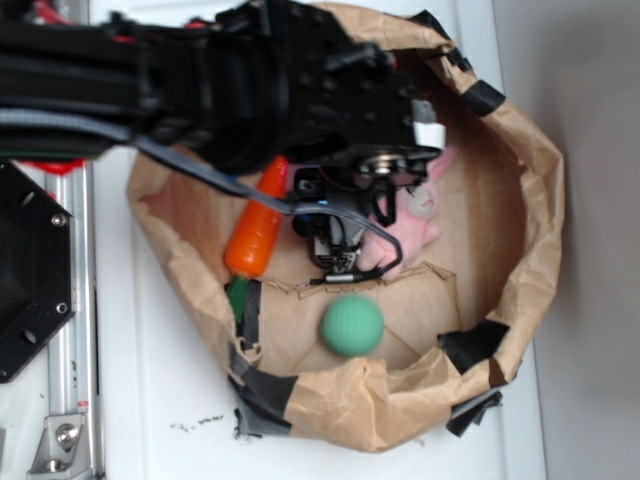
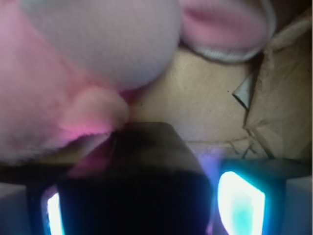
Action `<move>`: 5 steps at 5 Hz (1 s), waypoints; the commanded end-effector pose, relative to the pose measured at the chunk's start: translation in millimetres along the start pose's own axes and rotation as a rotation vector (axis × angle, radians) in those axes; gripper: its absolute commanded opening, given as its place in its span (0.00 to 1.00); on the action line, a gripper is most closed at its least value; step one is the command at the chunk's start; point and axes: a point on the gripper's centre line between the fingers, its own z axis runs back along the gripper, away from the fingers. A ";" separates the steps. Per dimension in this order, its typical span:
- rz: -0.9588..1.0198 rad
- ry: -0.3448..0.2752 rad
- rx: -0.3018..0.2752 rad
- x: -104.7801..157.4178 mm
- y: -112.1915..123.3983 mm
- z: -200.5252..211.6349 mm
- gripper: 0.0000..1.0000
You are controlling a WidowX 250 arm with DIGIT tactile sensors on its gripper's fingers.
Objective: Grab the black box.
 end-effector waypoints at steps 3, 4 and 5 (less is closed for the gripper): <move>-0.151 -0.124 0.025 -19.9 -13.5 81.2 0.00; -0.209 -0.173 0.013 -25.4 -24.9 131.5 0.00; -0.219 -0.115 0.038 -21.1 -34.6 181.4 0.00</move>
